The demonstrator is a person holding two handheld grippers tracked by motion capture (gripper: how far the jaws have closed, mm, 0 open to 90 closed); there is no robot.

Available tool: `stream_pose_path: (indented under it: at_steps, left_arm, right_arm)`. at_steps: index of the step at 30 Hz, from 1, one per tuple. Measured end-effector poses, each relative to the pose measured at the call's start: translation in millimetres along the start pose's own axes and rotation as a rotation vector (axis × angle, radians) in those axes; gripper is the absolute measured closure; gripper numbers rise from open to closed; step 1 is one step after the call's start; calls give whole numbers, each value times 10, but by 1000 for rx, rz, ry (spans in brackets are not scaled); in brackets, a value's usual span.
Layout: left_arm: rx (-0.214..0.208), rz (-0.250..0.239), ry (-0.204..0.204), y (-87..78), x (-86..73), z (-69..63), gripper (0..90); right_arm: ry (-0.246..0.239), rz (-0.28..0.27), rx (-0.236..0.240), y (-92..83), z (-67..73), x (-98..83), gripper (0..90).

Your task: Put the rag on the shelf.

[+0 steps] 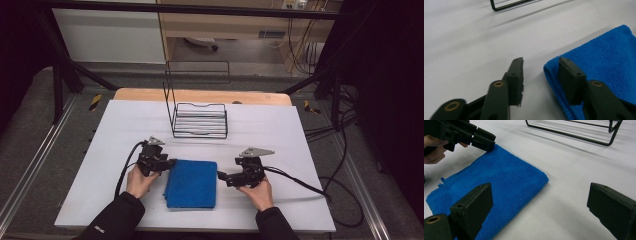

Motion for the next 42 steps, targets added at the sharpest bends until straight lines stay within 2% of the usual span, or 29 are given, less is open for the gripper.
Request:
stream_pose_path:
  at_steps: [8, 14, 19, 24, 26, 28, 32, 39, 42]
  left_arm:
    - [-34, 7, 9, 77, -10, -100, 715]
    - [-42, 18, -5, 117, -23, -110, 715]
    - [-26, 13, 13, 128, -21, -115, 706]
    - [-33, 19, -7, 132, -26, -101, 695]
    - [-30, 21, 1, 134, -25, -108, 698]
    - [-43, 23, -2, 135, -24, -130, 735]
    - [-34, 24, 10, 138, -15, -160, 806]
    - [-32, 23, 12, 139, -16, -168, 839]
    - [-34, 21, 21, 139, -21, -169, 840]
  right_arm:
    - [-4, 18, 2, 35, -5, -31, 73]
    - [4, 21, 13, 34, 8, -31, 73]
    - [10, 23, 17, 35, 13, -31, 73]
    - [15, 27, 20, 42, 15, -36, 72]
    - [15, 31, 22, 46, 14, -39, 72]
    - [12, 31, 24, 52, 13, -39, 72]
    - [16, 35, 24, 58, 12, -42, 72]
    - [33, 7, 30, 91, -6, 24, 123]
    - [46, 12, 2, 159, -42, 77, 157]
Point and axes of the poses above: each handheld gripper's, and its own axes: y roughly forward along the jaws, x roughly out of its top, z roughly to its left, the point moved 8 cm from there along y, roughly forward along the jaws, and after that the axes turned 11 degrees about y, right-handed, at the moved point
